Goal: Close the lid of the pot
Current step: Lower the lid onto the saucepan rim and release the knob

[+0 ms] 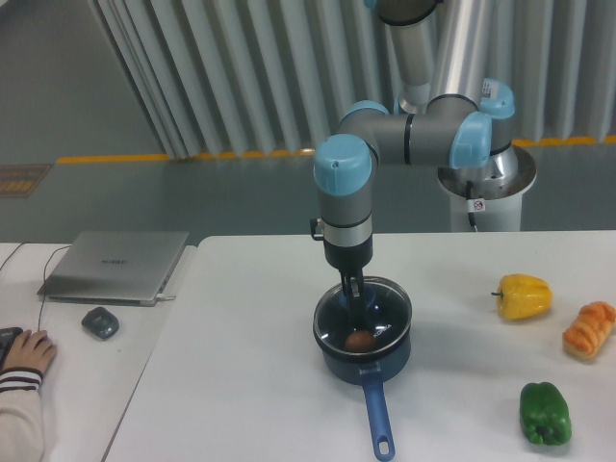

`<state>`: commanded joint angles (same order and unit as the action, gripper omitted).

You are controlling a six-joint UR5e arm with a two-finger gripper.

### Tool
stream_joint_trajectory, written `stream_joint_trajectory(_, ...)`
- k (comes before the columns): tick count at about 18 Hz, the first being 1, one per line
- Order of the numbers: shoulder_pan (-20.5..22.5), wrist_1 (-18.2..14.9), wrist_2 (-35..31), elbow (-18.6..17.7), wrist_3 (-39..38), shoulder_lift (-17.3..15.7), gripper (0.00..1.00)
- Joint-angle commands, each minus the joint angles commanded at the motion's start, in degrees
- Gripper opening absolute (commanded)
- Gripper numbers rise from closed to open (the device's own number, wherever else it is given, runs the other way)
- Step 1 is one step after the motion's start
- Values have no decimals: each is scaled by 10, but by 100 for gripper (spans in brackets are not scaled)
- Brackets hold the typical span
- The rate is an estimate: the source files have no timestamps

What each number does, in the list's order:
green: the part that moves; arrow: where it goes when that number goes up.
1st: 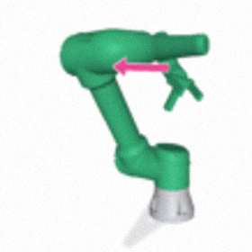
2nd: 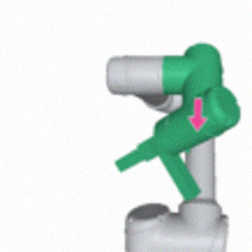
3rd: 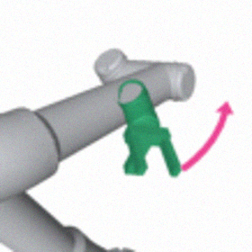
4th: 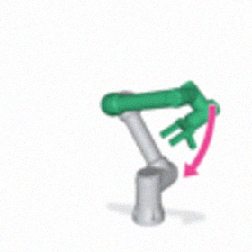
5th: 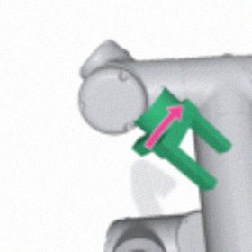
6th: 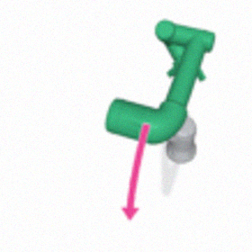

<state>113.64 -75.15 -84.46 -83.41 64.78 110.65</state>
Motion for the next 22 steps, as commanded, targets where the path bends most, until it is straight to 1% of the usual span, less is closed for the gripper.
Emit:
stream_joint_trajectory(11,-6,1,-2,-3,-3,6,37)
stream_joint_trajectory(12,-7,1,-2,-2,-3,5,39)
stream_joint_trajectory(13,-7,2,-2,-2,1,5,63)
stream_joint_trajectory(14,-7,5,-1,-3,7,4,100)
stream_joint_trajectory(16,-6,8,-2,-3,6,4,100)
stream_joint_trajectory(19,-8,25,-5,-4,10,7,100)
stream_joint_trajectory(22,-4,22,-6,-3,11,1,100)
